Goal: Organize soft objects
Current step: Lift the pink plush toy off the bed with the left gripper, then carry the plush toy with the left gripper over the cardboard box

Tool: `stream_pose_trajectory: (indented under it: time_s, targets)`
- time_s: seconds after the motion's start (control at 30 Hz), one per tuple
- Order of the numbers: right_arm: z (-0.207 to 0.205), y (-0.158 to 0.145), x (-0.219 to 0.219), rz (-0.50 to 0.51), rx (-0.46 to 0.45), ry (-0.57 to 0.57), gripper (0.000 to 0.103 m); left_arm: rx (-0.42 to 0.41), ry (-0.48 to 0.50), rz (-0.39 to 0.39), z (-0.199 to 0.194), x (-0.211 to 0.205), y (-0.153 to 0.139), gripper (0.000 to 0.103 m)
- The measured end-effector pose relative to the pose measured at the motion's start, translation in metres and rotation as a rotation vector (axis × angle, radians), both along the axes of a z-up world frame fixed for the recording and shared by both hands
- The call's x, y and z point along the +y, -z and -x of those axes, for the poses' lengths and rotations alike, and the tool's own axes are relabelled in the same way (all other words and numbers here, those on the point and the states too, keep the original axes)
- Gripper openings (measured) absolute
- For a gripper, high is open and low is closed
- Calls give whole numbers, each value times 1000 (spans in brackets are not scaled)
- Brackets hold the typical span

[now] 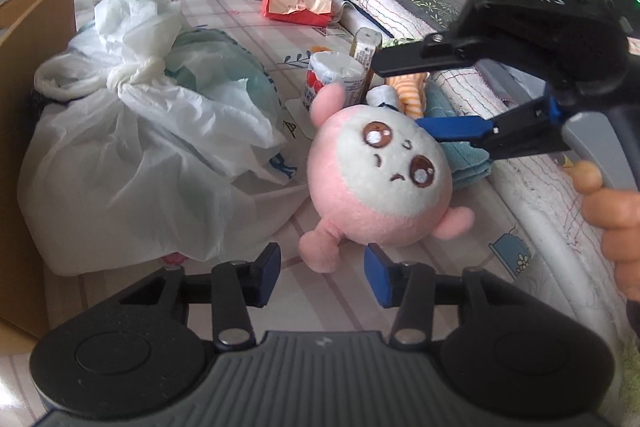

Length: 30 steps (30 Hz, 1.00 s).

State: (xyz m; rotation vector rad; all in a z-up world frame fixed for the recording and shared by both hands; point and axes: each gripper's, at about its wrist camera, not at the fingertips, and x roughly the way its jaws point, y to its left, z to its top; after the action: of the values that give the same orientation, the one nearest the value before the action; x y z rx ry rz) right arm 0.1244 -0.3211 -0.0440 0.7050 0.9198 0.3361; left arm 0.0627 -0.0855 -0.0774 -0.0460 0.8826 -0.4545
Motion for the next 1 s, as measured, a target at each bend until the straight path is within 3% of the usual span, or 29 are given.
stream_pose_trajectory:
  time_s: [0.27,0.33,0.5,0.6,0.8,1.0]
  targets:
    - [12,-2,4,87,13,-24,71,0,-4,47,-6,2,3,27]
    - [13,-1,4,101,16,-26,71,-7,-16,56,-6,5,1,14]
    - [15,3,3,108,12,-48,71,-24,-27,107,-5,12,-7,10]
    - [19,9,2,106,18,-50,61,-59,-35,116,-3,12,-14,9]
    - [28,17,-10,-10,16,-21,58,-111,-39,139,-3,13,-31,9]
    - [34,-10,-10,-74,-42,-13,58,-192,-27,170,-2,22,-65,9]
